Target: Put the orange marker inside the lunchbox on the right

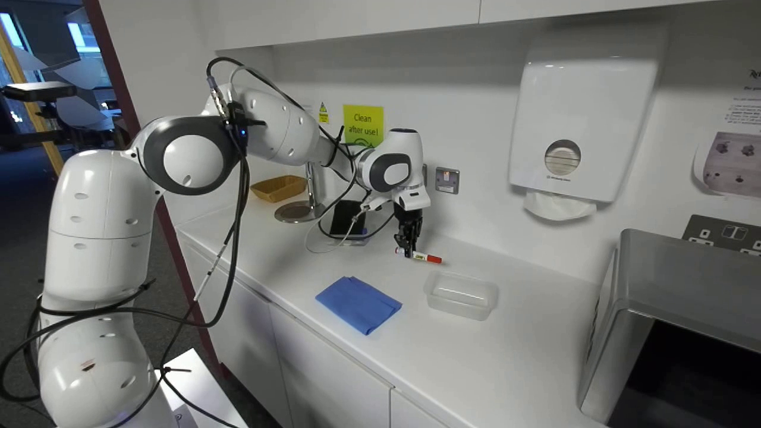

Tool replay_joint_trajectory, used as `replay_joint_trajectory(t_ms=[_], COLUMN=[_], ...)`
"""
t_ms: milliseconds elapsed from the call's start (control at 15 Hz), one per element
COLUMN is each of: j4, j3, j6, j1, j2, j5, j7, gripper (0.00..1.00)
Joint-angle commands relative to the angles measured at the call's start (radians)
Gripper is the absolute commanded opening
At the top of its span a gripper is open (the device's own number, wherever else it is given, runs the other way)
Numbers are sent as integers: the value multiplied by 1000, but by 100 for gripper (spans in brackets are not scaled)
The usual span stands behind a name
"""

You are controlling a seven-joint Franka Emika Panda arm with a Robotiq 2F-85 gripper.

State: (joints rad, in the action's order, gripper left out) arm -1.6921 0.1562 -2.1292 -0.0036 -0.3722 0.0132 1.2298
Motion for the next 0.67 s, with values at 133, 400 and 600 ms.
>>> replay_joint_trajectory(t_ms=[133,400,600], j4=[-63,-86,-96], j3=[5,28,43], j6=[2,-2,2], j1=[-58,-92,-107], j2=[51,65,77], j5=[33,22,14], j7=[-56,-55,-57], gripper=[6,6,6])
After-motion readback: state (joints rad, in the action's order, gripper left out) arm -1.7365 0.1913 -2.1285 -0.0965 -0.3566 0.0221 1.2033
